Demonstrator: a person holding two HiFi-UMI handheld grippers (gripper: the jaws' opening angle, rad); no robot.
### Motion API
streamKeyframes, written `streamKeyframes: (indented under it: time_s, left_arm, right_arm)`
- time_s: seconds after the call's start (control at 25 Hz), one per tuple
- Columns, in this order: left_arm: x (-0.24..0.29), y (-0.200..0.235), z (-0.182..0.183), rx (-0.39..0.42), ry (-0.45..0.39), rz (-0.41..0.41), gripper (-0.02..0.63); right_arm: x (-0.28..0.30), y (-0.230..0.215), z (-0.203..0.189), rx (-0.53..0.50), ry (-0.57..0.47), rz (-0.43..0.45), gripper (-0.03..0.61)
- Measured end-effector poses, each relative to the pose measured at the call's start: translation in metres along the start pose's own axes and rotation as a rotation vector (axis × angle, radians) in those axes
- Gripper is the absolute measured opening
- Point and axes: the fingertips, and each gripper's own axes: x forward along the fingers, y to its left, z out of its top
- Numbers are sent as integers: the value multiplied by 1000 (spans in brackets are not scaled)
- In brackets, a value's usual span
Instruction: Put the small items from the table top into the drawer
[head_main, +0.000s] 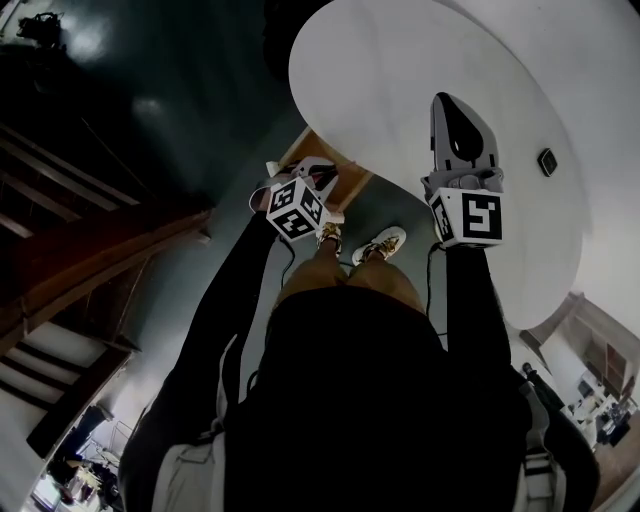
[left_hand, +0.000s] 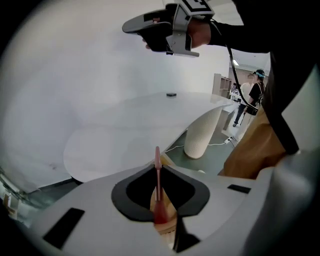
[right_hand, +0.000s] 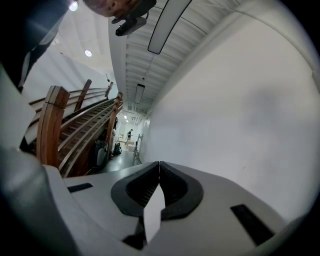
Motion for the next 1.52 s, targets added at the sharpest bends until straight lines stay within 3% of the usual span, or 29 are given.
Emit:
streamKeyframes:
  time_s: [0.48,0.72,1.04,1.2,1.52]
  left_arm:
    - [65,-13,-45,140,170,-178,54]
    - [81,-5,-70,119,232,-151,54]
    - [85,2,-69,117,223,-136,55]
    - [87,2,-71,90,232,-141,146]
    - [85,0,-75,82,247,-146,146]
  right_arm:
    - [-12,-9,-9,-17,46,-64,28]
    - [-20,-14,-13,-29,69,-89,28]
    - [-26,-15,-15,-26,80,-112,28]
    - [-26,-16,-17,-24,80,-110,27]
    - [-25,-17,-19,-17,77,-106,28]
